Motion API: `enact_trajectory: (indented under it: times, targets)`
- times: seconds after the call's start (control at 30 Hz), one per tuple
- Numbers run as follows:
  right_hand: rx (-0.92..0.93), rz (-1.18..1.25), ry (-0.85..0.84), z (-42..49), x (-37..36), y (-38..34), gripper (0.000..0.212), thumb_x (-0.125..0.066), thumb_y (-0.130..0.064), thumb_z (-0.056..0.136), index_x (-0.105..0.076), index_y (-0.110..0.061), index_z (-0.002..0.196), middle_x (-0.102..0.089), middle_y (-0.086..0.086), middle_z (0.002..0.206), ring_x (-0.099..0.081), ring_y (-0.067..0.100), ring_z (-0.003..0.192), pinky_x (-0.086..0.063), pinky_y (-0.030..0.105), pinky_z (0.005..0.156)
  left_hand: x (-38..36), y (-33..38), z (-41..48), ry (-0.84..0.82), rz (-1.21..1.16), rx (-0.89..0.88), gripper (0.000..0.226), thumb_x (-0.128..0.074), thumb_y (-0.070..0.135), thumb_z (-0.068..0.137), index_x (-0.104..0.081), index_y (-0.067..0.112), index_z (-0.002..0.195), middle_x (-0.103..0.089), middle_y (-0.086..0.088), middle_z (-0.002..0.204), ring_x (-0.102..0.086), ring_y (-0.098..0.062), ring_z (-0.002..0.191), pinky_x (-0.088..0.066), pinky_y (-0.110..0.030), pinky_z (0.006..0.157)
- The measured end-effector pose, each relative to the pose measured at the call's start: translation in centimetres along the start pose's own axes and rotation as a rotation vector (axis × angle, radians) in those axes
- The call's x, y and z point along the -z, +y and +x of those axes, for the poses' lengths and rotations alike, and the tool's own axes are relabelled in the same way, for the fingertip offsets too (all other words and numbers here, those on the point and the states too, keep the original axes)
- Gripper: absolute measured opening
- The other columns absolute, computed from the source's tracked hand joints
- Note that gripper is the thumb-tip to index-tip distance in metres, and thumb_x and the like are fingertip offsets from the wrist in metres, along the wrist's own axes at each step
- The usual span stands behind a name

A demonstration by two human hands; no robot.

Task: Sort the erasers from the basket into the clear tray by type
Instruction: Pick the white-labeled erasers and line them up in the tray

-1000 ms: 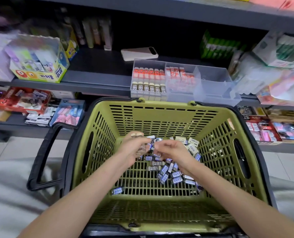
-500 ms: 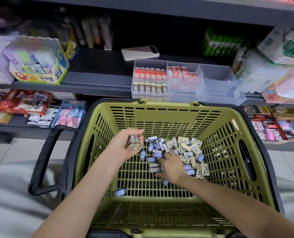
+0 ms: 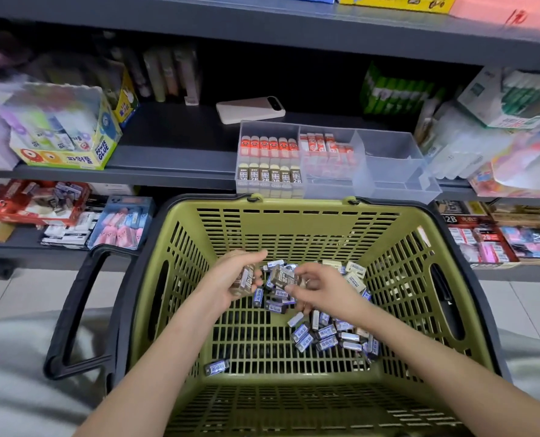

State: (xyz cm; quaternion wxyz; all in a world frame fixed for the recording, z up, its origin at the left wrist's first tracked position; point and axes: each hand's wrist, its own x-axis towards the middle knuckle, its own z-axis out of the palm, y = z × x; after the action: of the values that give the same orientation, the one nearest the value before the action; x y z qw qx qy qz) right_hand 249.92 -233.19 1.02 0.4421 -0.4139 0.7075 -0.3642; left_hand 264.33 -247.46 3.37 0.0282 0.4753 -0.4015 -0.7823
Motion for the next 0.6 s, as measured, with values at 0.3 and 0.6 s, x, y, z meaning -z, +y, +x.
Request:
enact_trajectory:
  times: [0.3, 0.6]
  targets:
    - [0.101, 0.206, -0.166, -2.0, 3.5, -7.3, 0.042, -0.074, -0.004, 0.073, -0.065, -0.026, 0.108, -0.070, 0.006, 0.088, -0.063, 0.013, 0.067, -0.052, 0.020, 0.056, -1.2, 1.0, -2.2, -0.391, 0.011, 0.021, 0.038, -0.077, 0.019, 0.065, -0.058, 0.010, 0.097, -0.071, -0.010, 0.075, -0.062, -0.020, 0.056, -0.044, -0.020, 0.038]
    - [0.190, 0.561, 0.090, -0.9, 4.5, -9.6, 0.040, -0.076, -0.008, 0.064, -0.059, -0.006, 0.100, -0.068, 0.006, 0.081, -0.059, 0.013, 0.061, -0.049, 0.021, 0.053, -1.5, 3.7, -2.2, -0.387, -0.102, -0.266, 0.046, -0.086, 0.016, 0.052, -0.068, 0.008, 0.093, -0.070, -0.013, 0.077, -0.060, -0.018, 0.051, -0.048, -0.022, 0.042]
